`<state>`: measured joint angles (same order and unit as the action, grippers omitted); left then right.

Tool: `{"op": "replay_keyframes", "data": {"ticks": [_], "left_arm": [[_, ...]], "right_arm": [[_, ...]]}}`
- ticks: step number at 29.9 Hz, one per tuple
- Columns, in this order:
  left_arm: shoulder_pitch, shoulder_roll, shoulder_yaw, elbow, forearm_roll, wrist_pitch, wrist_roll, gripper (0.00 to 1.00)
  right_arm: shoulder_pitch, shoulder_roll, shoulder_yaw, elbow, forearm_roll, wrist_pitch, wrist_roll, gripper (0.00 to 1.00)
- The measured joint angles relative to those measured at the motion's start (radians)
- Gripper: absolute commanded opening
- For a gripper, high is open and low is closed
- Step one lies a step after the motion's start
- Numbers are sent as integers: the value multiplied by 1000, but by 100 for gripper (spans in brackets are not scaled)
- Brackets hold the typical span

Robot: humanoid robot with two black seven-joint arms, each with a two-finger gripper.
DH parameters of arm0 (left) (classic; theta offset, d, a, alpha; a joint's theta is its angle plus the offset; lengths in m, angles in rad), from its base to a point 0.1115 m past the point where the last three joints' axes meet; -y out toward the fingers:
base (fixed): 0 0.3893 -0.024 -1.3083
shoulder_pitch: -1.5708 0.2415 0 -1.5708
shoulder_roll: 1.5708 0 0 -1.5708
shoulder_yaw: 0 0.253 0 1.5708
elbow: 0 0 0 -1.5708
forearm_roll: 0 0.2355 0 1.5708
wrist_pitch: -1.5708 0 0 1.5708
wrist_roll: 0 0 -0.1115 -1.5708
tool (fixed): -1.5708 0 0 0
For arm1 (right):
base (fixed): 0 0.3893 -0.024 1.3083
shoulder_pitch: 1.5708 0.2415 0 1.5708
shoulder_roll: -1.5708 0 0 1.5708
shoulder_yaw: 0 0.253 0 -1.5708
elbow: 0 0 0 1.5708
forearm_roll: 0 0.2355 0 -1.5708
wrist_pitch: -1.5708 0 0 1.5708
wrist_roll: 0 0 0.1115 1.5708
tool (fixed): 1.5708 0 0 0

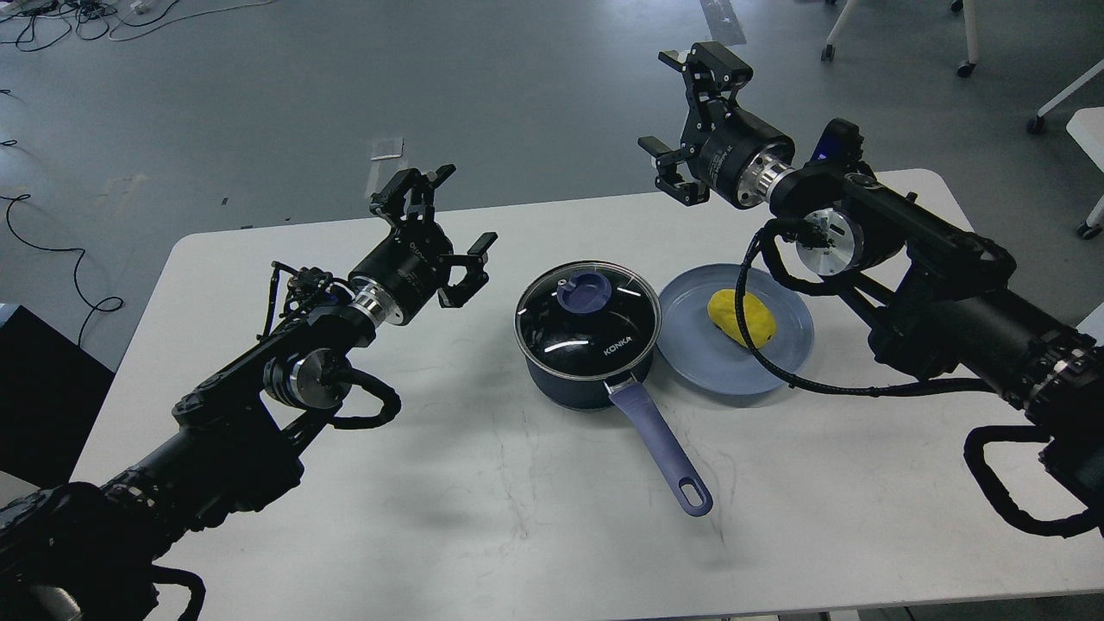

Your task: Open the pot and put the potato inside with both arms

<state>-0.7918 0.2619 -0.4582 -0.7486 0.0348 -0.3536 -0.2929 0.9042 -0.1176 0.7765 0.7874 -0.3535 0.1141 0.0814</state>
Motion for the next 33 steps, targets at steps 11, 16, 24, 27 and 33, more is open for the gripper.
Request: {"op": "replay_keyframes", "data": {"ticks": [11, 16, 24, 27, 33], "left_arm": [[-13, 29, -18, 2, 0, -33, 8, 99], [-15, 29, -17, 1, 0, -34, 7, 99], [-29, 27, -20, -1, 0, -34, 8, 99], [-31, 27, -20, -1, 0, -34, 8, 99], [-32, 26, -20, -2, 1, -34, 8, 99]], "right_arm": [[14, 10, -3, -4, -6, -3, 1, 100], [15, 10, -5, -3, -7, -2, -1, 100], [22, 10, -11, 2, -7, -1, -3, 100], [26, 10, -11, 2, -7, -1, -4, 100], [27, 10, -13, 1, -9, -1, -6, 100]]}}
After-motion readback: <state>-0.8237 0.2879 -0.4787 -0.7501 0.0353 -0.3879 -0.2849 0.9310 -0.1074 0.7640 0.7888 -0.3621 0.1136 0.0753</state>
